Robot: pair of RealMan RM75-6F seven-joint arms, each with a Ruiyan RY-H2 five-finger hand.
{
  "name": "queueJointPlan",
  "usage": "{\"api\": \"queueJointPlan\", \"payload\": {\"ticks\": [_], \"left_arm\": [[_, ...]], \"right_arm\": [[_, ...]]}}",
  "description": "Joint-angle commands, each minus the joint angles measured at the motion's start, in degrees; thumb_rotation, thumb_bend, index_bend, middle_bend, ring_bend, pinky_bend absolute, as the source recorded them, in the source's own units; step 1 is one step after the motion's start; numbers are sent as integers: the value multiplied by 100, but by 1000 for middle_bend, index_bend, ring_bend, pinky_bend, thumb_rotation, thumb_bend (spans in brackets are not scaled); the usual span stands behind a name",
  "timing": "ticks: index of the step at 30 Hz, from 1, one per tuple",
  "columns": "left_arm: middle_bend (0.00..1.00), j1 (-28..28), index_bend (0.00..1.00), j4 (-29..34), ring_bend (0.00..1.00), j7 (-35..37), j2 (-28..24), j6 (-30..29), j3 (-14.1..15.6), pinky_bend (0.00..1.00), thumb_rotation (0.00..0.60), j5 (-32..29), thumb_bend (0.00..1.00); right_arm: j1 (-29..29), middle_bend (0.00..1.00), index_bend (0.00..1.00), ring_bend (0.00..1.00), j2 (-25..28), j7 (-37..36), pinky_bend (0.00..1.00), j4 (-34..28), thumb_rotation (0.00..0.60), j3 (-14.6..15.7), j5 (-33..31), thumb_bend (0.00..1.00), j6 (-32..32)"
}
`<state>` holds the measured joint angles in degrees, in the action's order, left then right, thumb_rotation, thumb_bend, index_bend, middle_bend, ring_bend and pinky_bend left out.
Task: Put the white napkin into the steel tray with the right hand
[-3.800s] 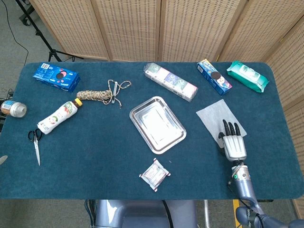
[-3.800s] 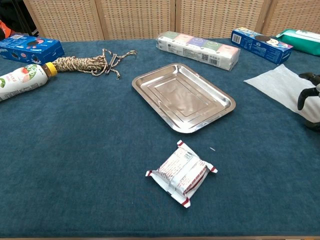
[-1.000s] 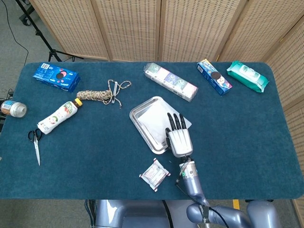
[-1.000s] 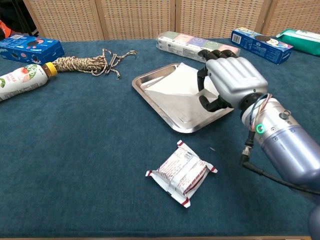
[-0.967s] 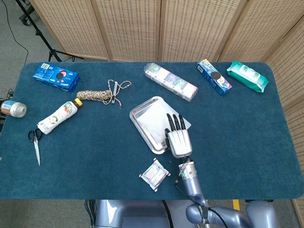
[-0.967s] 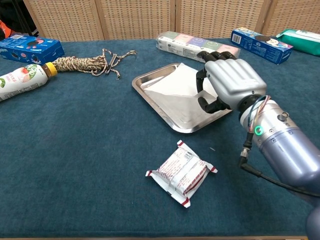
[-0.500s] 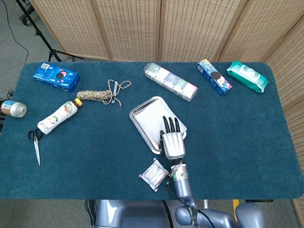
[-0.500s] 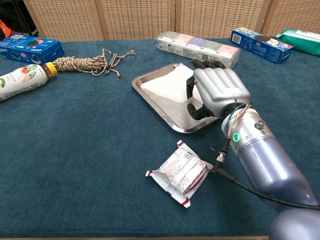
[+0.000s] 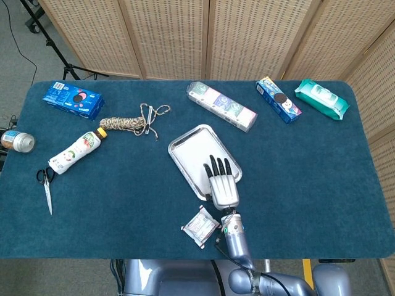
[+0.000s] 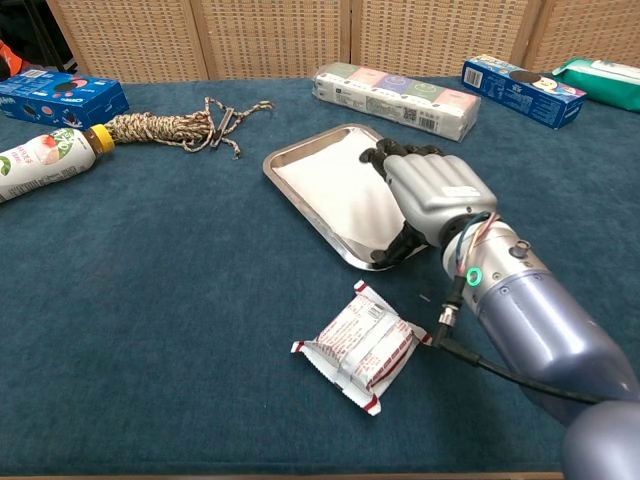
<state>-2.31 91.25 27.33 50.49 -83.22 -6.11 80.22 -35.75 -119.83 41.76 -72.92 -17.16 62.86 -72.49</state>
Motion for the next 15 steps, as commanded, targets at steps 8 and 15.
{"api": "queueJointPlan", "payload": {"ticks": [8, 15], "left_arm": [[0, -22, 0, 30, 0, -97, 18, 24, 4, 0, 600, -10, 0], [0, -36, 0, 49, 0, -180, 33, 34, 9, 0, 600, -12, 0]], "right_arm": [[56, 0, 48, 0, 302, 46, 0, -857, 600, 112, 307, 142, -218], [77, 0, 48, 0, 740, 169, 0, -1596, 600, 78, 581, 144, -402]]}}
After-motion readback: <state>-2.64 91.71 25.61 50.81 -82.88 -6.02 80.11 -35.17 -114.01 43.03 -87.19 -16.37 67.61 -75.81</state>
